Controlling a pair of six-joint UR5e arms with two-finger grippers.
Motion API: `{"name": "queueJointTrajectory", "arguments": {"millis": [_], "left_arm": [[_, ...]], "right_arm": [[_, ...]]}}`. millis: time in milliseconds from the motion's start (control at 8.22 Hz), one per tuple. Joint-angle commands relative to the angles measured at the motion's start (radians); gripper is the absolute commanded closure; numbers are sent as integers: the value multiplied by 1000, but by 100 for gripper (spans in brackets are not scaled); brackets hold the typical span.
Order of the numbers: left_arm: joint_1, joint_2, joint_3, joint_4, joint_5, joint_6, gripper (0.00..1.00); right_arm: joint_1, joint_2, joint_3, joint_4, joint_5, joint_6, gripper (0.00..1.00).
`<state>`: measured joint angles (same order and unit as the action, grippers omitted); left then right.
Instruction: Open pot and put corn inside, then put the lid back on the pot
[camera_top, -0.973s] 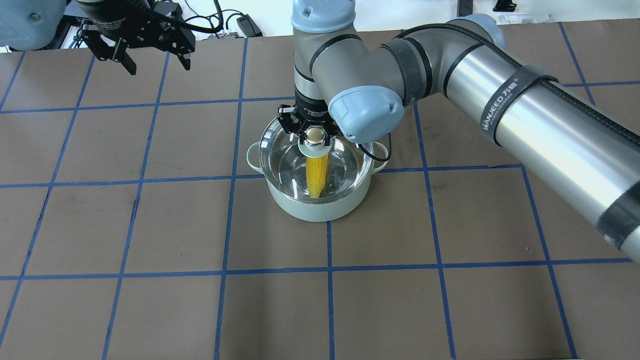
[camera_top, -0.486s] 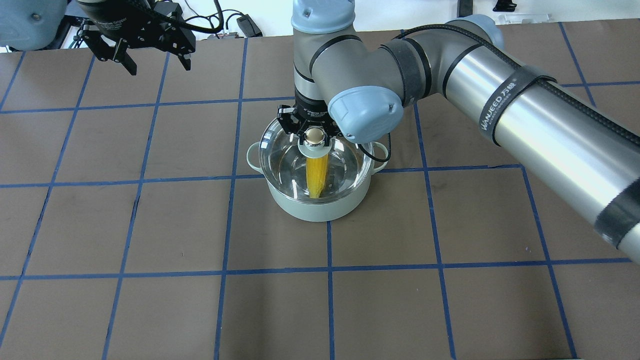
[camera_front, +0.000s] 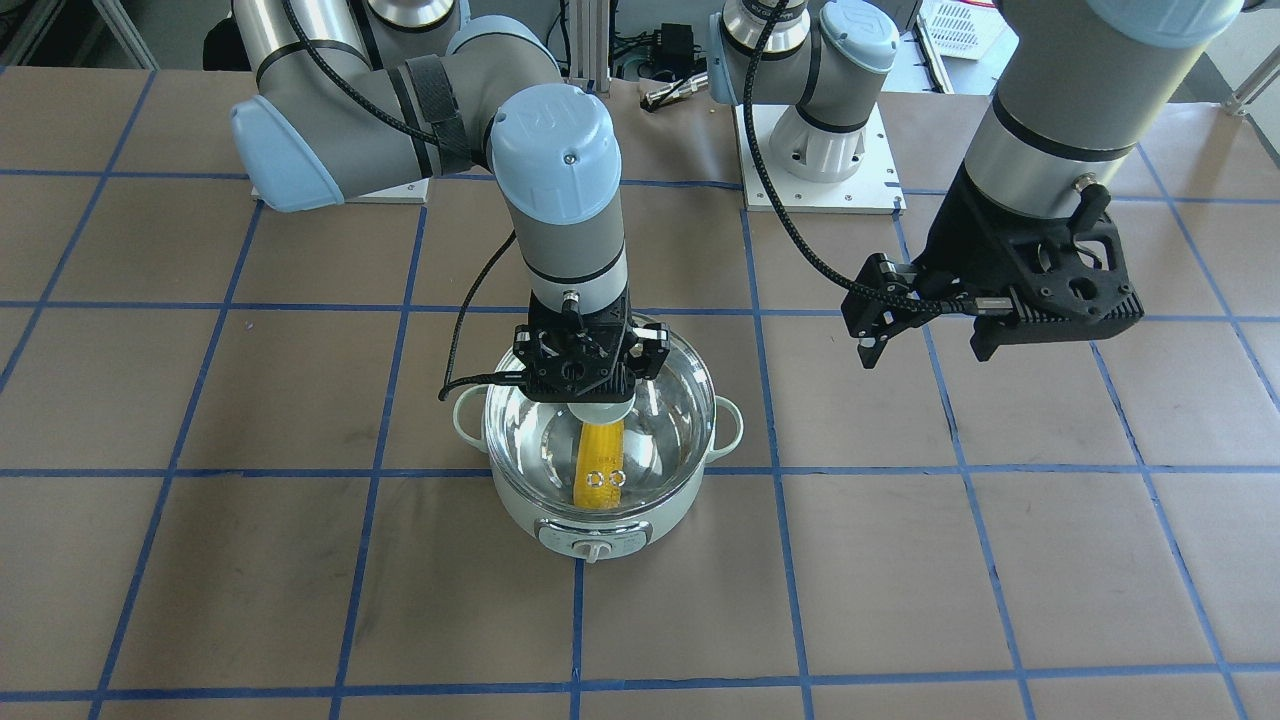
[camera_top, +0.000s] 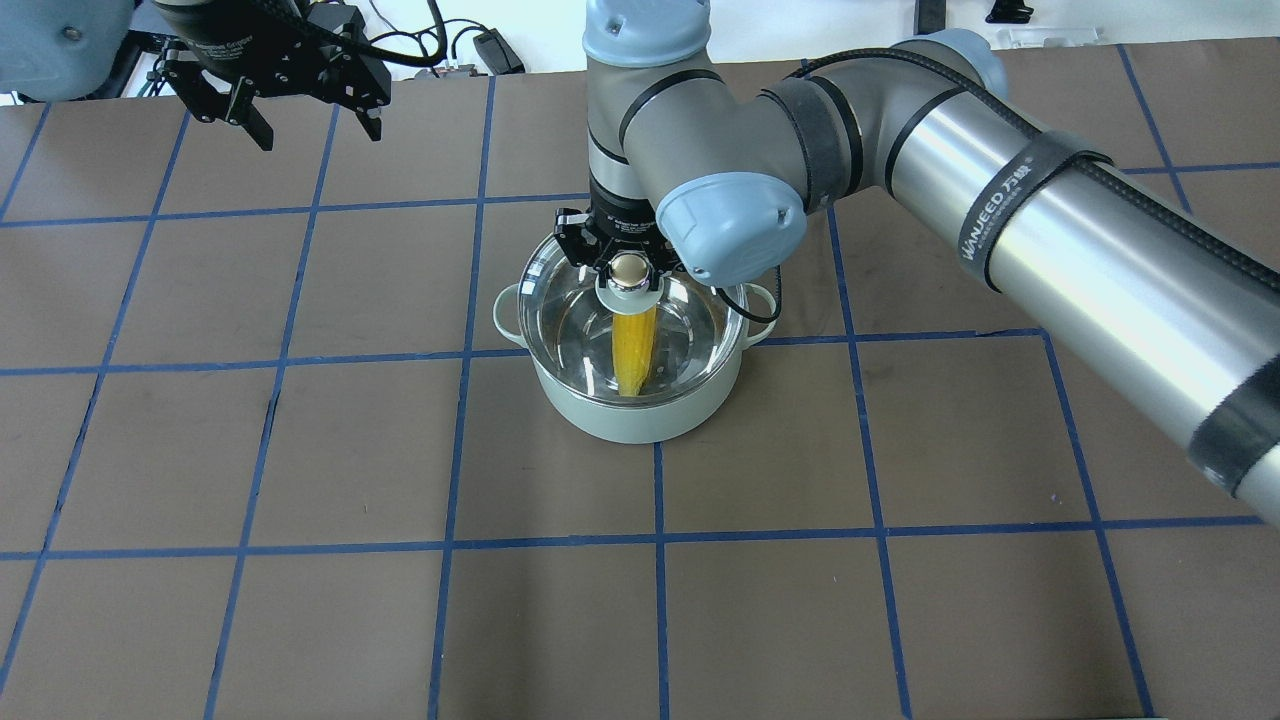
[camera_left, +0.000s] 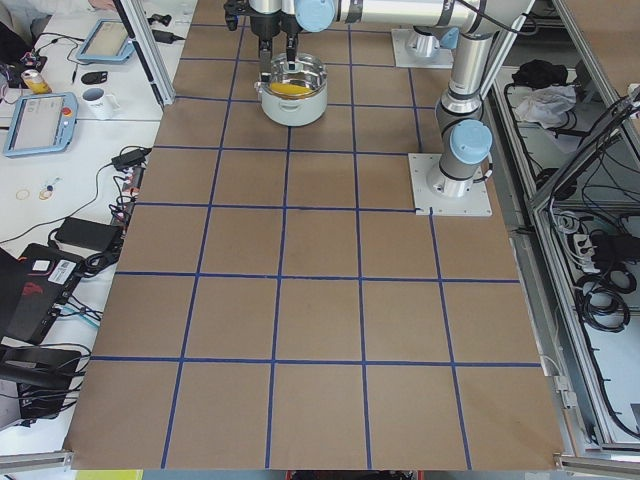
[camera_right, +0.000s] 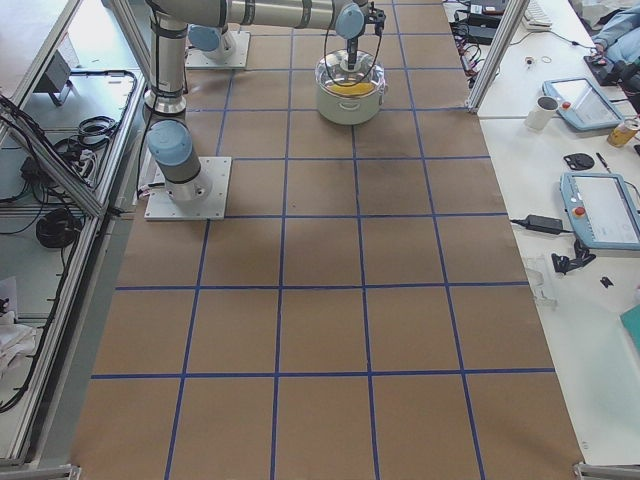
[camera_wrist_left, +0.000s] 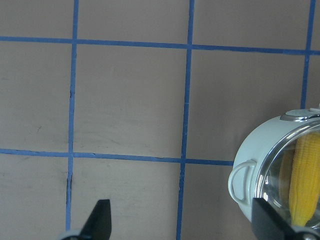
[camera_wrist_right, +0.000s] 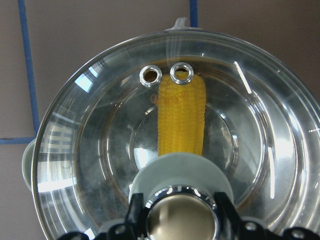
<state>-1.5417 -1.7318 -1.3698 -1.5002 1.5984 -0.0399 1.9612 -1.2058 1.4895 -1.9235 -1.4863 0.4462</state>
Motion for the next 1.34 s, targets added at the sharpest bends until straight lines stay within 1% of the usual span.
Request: {"name": "queueJointTrajectory", "arguments": {"millis": [0,243,608,851,973,1095,1216], "left_arm": [[0,0,0,2,0,0,0],[0,0,0,0,-2,0,0],[-2,-2,0,2,-2,0,0],[-2,-2,0,0,0,0,0],[0,-3,0,0,0,0,0],[-2,-5,0,2,-1,0,0],[-2,-5,0,0,-2,0,0]], "right_arm": [[-1,0,0,-2,0,-1,43],[-1,0,0,-2,0,0,36],[-1,0,0,-2,0,2,32],[-15,-9,-6,-5,-6,-30,32],[-34,-18,-14,-3,-15,-71,30],[-69,-53,-15,12,-11,-79,25],[-96,-92,-12,67,-11,-131,25]]}}
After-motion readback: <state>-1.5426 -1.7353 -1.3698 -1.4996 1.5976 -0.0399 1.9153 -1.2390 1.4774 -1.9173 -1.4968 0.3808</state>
